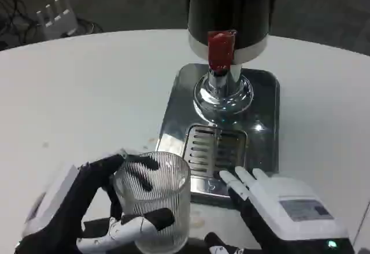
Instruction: Grasp the cup under the faucet to collect the drink, then remove the cup.
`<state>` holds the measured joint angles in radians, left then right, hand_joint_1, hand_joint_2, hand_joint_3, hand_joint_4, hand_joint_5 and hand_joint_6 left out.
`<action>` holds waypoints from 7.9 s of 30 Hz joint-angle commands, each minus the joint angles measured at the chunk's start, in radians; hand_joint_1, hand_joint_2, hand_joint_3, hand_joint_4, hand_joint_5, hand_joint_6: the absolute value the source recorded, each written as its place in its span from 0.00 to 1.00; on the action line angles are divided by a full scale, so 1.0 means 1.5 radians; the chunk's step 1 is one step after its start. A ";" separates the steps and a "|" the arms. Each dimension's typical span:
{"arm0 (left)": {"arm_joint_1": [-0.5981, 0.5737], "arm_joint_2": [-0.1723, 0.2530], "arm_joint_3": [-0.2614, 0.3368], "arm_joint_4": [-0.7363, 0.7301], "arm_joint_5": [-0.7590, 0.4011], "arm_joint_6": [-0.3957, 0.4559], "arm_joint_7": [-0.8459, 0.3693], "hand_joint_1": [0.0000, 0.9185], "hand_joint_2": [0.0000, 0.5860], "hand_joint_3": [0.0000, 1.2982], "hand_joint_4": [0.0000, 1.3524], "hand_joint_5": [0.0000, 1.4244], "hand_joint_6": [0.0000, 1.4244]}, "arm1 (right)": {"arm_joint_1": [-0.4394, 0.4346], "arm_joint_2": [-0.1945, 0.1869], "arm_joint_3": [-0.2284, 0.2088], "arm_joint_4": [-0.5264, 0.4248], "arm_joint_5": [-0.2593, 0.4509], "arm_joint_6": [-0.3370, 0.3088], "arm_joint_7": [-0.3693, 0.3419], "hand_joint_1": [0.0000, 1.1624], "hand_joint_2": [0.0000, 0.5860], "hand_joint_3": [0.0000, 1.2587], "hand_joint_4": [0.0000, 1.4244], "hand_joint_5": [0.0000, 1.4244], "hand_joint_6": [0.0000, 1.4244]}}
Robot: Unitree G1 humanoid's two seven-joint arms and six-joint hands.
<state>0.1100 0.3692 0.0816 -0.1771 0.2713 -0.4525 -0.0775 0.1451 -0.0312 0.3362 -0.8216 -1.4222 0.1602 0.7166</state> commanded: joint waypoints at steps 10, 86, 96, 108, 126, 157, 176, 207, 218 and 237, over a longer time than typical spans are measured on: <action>0.008 -0.004 0.006 -0.023 -0.004 -0.014 0.007 0.45 0.21 0.78 0.78 0.80 0.63 | 0.004 0.014 -0.010 -0.011 0.006 -0.002 0.021 0.34 0.75 0.04 0.00 0.00 0.00; -0.636 -0.006 -0.208 0.699 0.206 -0.031 0.244 0.44 0.22 0.78 0.78 0.80 0.64 | 0.074 0.044 -0.083 -0.091 0.042 -0.009 0.085 0.34 0.75 0.08 0.00 0.00 0.00; -0.683 -0.028 -0.241 0.763 0.210 -0.044 0.248 0.44 0.21 0.77 0.76 0.78 0.62 | 0.068 0.051 -0.092 -0.081 0.041 -0.002 0.085 0.34 0.75 0.08 0.00 0.00 0.00; -0.679 -0.010 -0.246 0.787 0.190 -0.070 0.227 0.24 0.13 0.53 0.35 0.39 0.36 | 0.054 0.049 -0.099 -0.071 0.071 0.007 0.074 0.34 0.75 0.08 0.00 0.00 0.00; -0.682 0.001 -0.251 0.787 0.186 -0.076 0.202 0.16 0.10 0.33 0.14 0.20 0.23 | 0.030 0.049 -0.095 -0.051 0.079 0.027 0.082 0.34 0.75 0.10 0.00 0.00 0.01; -0.635 0.017 -0.219 0.630 0.126 -0.104 0.108 0.13 0.10 0.07 0.00 0.05 0.12 | 0.045 0.040 -0.096 -0.064 0.088 0.040 0.083 0.34 0.75 0.11 0.00 0.00 0.01; -0.463 0.053 -0.093 0.366 -0.003 -0.089 0.033 0.14 0.11 0.23 0.20 0.24 0.32 | 0.048 0.039 -0.098 -0.067 0.095 0.043 0.083 0.34 0.75 0.13 0.00 0.00 0.01; -0.648 0.003 -0.071 0.359 -0.243 0.095 -0.304 0.00 0.14 0.26 0.22 0.29 0.34 | 0.053 0.039 -0.097 -0.070 0.100 0.041 0.078 0.34 0.75 0.13 0.00 0.00 0.01; -0.671 0.006 -0.079 0.397 -0.253 0.128 -0.396 0.00 0.12 0.24 0.20 0.28 0.34 | 0.060 0.043 -0.094 -0.072 0.103 0.043 0.078 0.34 0.75 0.13 0.00 0.00 0.01; -0.694 0.042 -0.149 0.484 -0.154 0.034 -0.424 0.00 0.06 0.21 0.15 0.19 0.20 | 0.076 0.051 -0.093 -0.087 0.113 0.053 0.077 0.34 0.75 0.13 0.00 0.00 0.01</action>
<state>-0.9477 0.4122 -0.1014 0.5116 -0.0232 -0.3995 -0.6908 0.2422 0.0353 0.1959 -0.9395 -1.2640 0.2327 0.8383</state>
